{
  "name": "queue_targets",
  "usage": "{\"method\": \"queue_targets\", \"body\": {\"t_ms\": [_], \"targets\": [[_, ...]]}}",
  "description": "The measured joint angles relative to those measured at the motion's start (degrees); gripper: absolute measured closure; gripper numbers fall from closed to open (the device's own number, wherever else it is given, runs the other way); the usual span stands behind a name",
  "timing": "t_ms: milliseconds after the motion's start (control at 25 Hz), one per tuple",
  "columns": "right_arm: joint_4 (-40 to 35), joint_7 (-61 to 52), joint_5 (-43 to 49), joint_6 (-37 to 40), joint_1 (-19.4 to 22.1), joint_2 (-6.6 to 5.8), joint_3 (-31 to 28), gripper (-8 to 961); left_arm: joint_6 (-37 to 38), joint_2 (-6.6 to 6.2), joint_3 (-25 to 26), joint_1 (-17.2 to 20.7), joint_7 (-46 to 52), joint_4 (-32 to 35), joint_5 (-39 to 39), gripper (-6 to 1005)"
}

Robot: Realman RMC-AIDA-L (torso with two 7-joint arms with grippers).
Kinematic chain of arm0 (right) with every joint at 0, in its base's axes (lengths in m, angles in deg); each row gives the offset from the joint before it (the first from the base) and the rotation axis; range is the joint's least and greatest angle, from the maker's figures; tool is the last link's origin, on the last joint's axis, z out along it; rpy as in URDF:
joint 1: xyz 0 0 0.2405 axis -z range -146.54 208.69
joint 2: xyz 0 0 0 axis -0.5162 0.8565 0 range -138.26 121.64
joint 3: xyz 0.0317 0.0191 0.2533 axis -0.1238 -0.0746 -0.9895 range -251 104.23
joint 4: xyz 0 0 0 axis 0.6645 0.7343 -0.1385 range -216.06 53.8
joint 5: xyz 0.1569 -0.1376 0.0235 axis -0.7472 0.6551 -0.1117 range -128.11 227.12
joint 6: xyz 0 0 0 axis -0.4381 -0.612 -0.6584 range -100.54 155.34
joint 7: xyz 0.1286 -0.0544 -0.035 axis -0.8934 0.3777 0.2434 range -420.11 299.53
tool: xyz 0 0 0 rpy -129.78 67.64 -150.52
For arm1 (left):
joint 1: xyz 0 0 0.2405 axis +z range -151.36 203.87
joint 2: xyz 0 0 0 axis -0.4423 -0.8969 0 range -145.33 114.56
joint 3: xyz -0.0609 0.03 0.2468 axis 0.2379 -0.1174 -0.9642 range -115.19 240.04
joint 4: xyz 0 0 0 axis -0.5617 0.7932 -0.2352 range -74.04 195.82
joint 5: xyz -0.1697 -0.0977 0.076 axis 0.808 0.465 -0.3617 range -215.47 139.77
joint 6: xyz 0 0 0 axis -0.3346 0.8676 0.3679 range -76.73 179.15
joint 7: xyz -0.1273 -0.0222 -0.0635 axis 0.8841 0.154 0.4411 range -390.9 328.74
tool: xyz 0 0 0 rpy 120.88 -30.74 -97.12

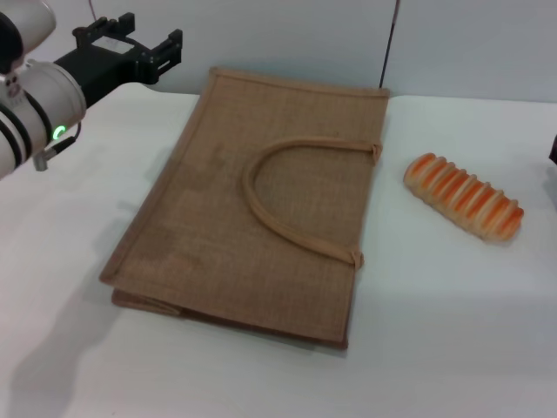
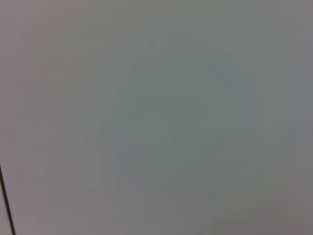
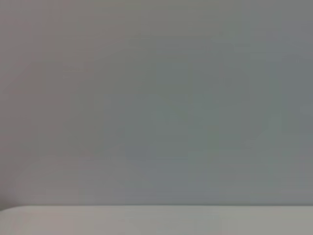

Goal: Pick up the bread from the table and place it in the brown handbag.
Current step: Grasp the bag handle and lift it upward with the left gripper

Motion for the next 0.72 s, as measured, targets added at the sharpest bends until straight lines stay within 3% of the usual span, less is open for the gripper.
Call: {"method": "queue_targets", "body": {"t_ms": [120, 280, 440, 560, 720], "targets": [[0.19, -0.05, -0.14, -4.05, 0.7, 0.2, -0.34, 184, -0.02, -1.19, -0.26, -0.05, 4.91, -0.24, -4.34, 290], [0.22, -1.3, -0.17, -13.82, 3.96, 0.33, -0.85, 184, 0.02, -1.5, 0.01, 0.06, 7.95, -0.25, -7.71, 335], [0.29, -3.28, -0.09, -17.49, 4.96, 0.17, -0.96, 184, -1.94, -3.9, -0.2, -0.29, 17.67, -0.12, -14.48, 347], [0.28, -3.87, -0.02, -19.59, 5.23, 0.15, -0.72, 184, -5.51, -5.32, 0.67, -1.36, 28.88, -0.32, -23.79, 356], [0.19, -3.9, -0.01, -20.91, 5.48, 0.19, -0.66, 184, -12.97, -4.94, 5.75, -4.28, 42.69, -1.03, -40.19, 363]]}}
